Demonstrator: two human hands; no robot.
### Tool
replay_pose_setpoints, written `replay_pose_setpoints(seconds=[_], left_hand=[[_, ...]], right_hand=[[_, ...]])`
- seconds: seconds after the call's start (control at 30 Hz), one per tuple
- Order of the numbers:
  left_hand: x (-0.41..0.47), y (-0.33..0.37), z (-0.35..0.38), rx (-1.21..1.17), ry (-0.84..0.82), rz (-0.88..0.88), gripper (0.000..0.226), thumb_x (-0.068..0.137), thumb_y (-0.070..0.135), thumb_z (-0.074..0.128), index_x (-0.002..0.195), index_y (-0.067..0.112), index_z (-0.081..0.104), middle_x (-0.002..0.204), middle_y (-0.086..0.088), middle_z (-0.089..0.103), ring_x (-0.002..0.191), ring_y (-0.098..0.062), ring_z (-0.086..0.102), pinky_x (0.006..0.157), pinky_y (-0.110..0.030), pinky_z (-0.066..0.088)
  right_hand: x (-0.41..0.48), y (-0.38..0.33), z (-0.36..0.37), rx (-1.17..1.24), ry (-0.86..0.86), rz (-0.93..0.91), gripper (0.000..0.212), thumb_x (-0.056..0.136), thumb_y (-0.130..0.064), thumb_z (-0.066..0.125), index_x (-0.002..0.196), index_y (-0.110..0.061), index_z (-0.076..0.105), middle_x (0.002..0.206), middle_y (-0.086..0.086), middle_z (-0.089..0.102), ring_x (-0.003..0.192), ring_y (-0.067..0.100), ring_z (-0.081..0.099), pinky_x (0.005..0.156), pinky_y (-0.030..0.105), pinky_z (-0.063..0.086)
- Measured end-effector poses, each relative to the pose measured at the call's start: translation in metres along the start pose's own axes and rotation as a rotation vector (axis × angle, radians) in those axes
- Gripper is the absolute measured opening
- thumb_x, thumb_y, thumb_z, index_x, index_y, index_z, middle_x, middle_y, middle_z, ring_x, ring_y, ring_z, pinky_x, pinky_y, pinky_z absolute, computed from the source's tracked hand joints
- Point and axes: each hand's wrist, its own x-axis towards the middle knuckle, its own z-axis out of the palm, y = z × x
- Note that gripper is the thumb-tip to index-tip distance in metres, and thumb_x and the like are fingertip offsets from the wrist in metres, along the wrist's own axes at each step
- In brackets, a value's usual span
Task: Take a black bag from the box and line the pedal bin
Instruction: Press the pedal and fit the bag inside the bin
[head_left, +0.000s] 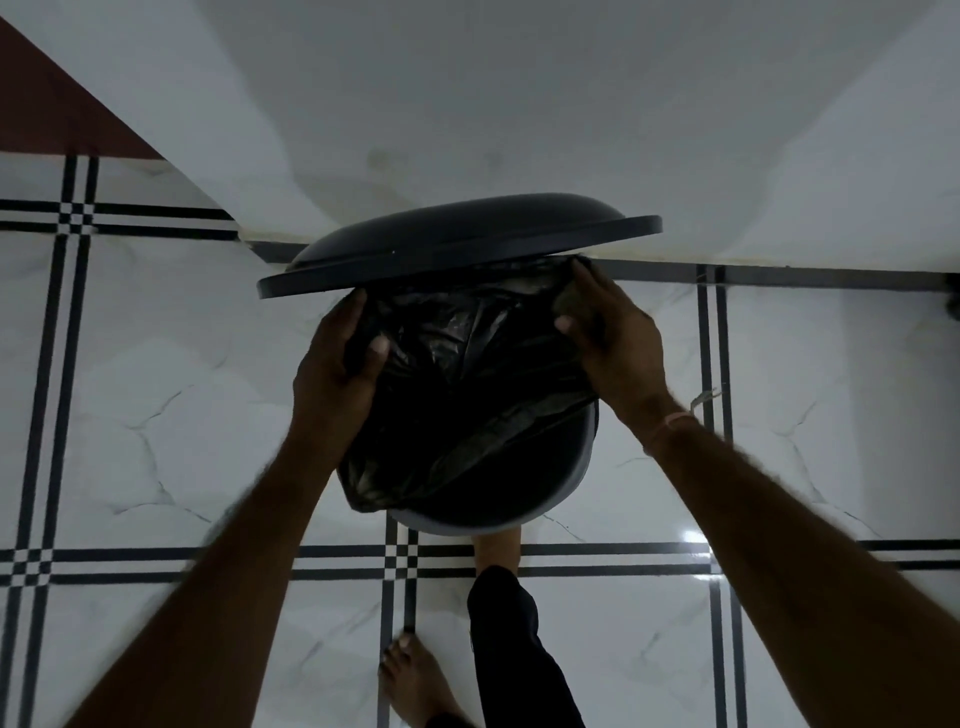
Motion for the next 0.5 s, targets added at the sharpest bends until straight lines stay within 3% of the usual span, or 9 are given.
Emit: replay_pose_setpoints(seconds=[0.07,0.17,0.2,0.27,0.33,0.43,0.5], left_hand=[[0.009,-0.001,0.006,0.141,-0.003,-0.008,0.064,0.098,0.053,0.042,0.157,0.027,0.040,0.160,0.000,0.045,0.147,-0.023,0.042,0.119,-0.039,0.031],[0.022,0.000,0.006,0.207,-0.017,-0.120,0.057,0.105,0.056,0.029,0.146,0.026,0.055,0.145,-0.009,0.060,0.135,-0.034,0.053,0.114,-0.048,0.039],[0.026,0.001,0.006,0.224,-0.027,-0.182,0.060,0.106,0.057,0.025,0.140,0.023,0.061,0.137,-0.013,0.065,0.129,-0.036,0.057,0.111,-0.050,0.042],[0.034,0.002,0.002,0.194,-0.059,-0.294,0.067,0.106,0.059,0.025,0.123,0.013,0.070,0.117,-0.017,0.069,0.115,-0.036,0.062,0.105,-0.048,0.047],[0.035,0.001,-0.002,0.041,-0.091,-0.366,0.067,0.105,0.062,0.030,0.102,0.010,0.071,0.099,-0.013,0.067,0.097,-0.029,0.064,0.092,-0.040,0.052],[0.021,0.000,-0.005,-0.125,-0.098,-0.486,0.064,0.105,0.060,0.035,0.082,0.008,0.063,0.076,-0.010,0.060,0.068,-0.021,0.056,0.063,-0.027,0.045],[0.004,-0.011,-0.005,-0.222,-0.086,-0.508,0.057,0.105,0.055,0.041,0.073,0.011,0.058,0.069,-0.007,0.056,0.061,-0.018,0.054,0.060,-0.025,0.043]], right_hand=[[0.010,0.009,0.008,-0.043,-0.035,-0.009,0.060,0.099,-0.041,0.057,0.154,-0.022,0.042,0.158,0.000,0.045,0.137,0.024,0.051,0.104,0.026,0.037],[0.018,0.022,0.019,-0.065,-0.209,0.047,0.050,0.103,-0.049,0.045,0.147,-0.027,0.051,0.143,0.004,0.061,0.126,0.027,0.059,0.099,0.033,0.047],[0.019,0.026,0.022,-0.060,-0.254,0.075,0.046,0.105,-0.050,0.040,0.139,-0.025,0.059,0.131,0.006,0.068,0.117,0.028,0.063,0.092,0.032,0.047],[0.020,0.029,0.025,0.009,-0.303,0.179,0.057,0.105,-0.055,0.031,0.102,-0.015,0.071,0.101,0.011,0.073,0.097,0.029,0.067,0.083,0.033,0.046],[0.018,0.032,0.024,0.133,-0.344,0.298,0.077,0.100,-0.068,0.027,0.078,-0.004,0.065,0.085,0.015,0.071,0.087,0.032,0.068,0.082,0.044,0.055],[0.009,0.039,0.022,0.323,-0.348,0.363,0.094,0.087,-0.082,0.034,0.080,0.008,0.062,0.078,0.015,0.067,0.084,0.036,0.069,0.084,0.052,0.057],[0.002,0.040,0.019,0.379,-0.275,0.365,0.080,0.092,-0.073,0.044,0.081,0.003,0.069,0.076,0.007,0.067,0.081,0.025,0.067,0.075,0.043,0.055]])
